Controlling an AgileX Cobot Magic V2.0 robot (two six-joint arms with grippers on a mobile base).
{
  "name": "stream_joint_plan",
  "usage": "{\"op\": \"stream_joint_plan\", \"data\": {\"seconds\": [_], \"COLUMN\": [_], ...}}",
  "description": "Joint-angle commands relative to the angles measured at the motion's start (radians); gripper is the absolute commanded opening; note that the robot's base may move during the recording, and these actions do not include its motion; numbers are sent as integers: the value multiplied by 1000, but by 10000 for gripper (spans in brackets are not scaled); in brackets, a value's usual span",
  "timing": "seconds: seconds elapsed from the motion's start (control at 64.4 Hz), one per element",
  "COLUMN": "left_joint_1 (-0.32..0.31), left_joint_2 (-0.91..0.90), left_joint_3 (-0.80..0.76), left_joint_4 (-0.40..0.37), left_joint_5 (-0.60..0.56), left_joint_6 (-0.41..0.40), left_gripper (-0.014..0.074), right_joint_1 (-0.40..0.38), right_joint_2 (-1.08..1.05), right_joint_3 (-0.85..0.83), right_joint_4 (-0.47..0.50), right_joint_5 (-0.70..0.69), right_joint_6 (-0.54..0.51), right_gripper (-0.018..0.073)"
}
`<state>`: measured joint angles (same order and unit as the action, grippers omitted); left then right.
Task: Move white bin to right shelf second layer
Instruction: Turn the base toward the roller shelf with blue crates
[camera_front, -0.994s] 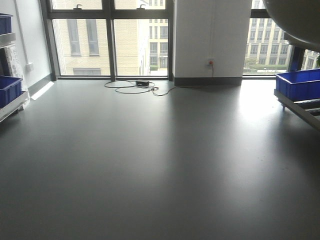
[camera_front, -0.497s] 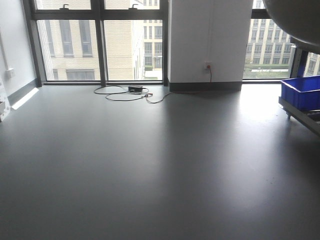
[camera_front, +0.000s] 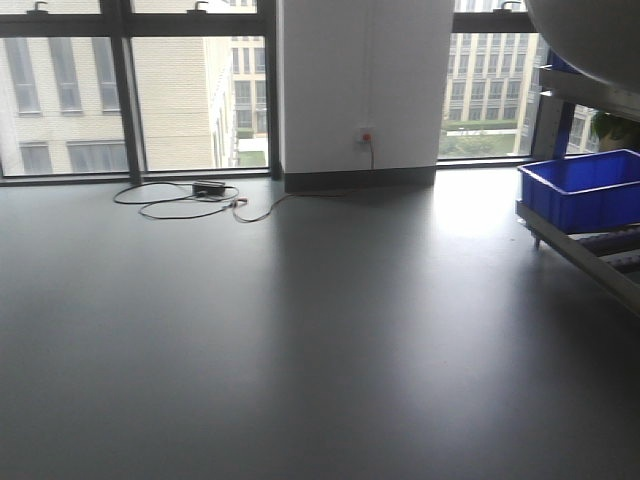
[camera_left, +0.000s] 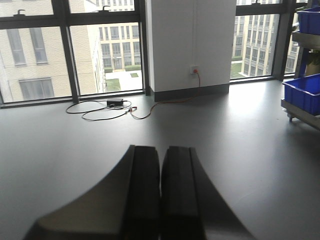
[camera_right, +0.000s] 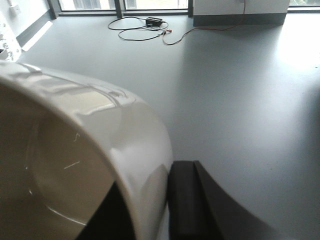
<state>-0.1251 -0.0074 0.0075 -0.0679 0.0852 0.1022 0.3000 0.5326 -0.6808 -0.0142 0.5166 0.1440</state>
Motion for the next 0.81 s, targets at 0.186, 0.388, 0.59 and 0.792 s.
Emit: {"op": "stream_joint_plan", "data": {"seconds": [0.186, 0.388, 0.59, 0.792], "left_joint_1": [1, 1, 1, 1], "left_joint_2": [-14, -14, -14, -14], "left_joint_3": [37, 37, 37, 37], "left_joint_4": [-6, -6, -6, -6], "left_joint_5": [-85, -85, -85, -85], "left_joint_6": [-3, -3, -3, -3], "left_gripper": [85, 85, 85, 85], "right_joint_1": [-5, -5, -5, -5], "right_joint_2": [3, 3, 3, 3], "right_joint_3": [-32, -32, -32, -32], "right_joint_4": [-3, -3, -3, -3], "right_joint_5": [-108, -108, -108, -108], "right_joint_6": [-3, -3, -3, -3], "right_gripper": [49, 49, 49, 49]}}
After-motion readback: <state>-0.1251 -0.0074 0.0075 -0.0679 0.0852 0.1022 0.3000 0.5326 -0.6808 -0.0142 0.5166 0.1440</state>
